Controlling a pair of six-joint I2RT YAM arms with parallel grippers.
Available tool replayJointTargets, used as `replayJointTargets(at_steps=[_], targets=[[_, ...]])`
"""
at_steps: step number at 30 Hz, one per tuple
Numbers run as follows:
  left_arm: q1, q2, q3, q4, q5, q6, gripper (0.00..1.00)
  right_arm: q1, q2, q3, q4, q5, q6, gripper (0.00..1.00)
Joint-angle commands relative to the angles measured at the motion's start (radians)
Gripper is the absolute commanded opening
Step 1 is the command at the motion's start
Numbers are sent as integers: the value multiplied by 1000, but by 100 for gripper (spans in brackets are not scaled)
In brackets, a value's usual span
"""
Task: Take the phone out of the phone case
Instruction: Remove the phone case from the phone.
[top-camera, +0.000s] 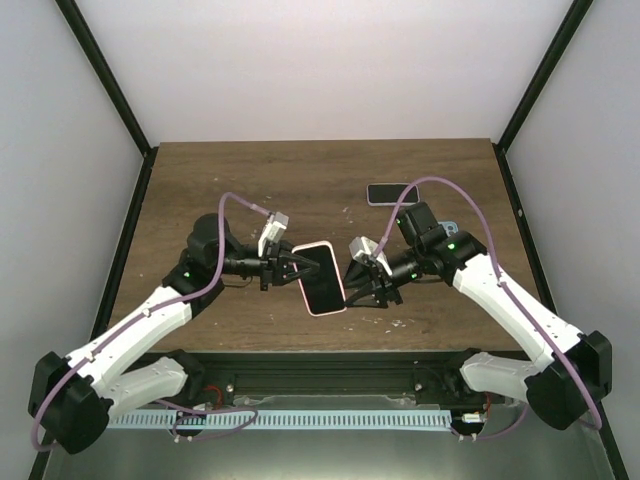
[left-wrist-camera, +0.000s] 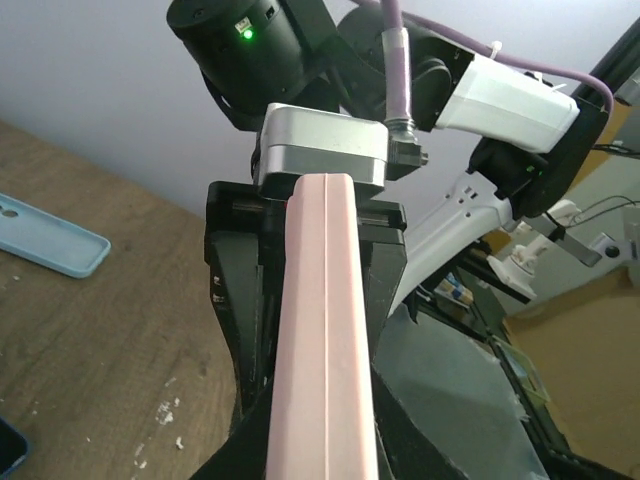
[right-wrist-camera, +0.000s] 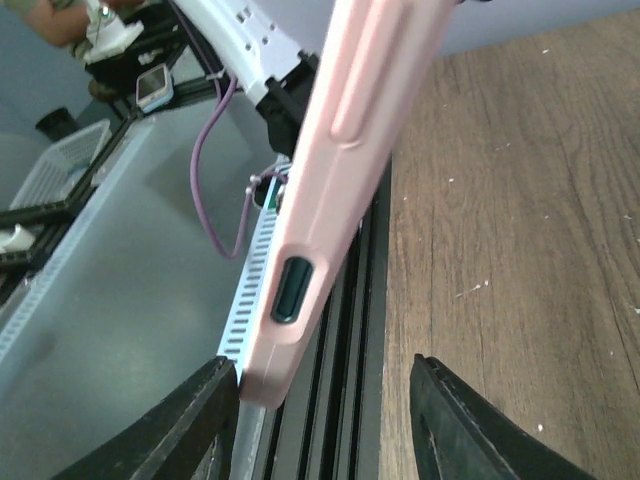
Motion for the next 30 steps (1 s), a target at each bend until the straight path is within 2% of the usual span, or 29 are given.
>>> replayJointTargets(at_steps=[1,5,9,15,22,30], targets=[[5,20,40,-12,94,13,0,18,-2,47,-135,11,-179,47],[6,36,37,11,109,-9,0,21,-19,39,-134,15,-204,40],[6,44,39,29,106,-18,0,24,-13,36,-125,39,-205,40],[7,11,30,10,6,23,0,32,36,59,-160,31,-200,51],[7,9,32,5,-26,38,0,42,43,59,-146,24,-183,51],[8,44,30,56,-12,7,0,48,25,59,-95,39,-162,38]])
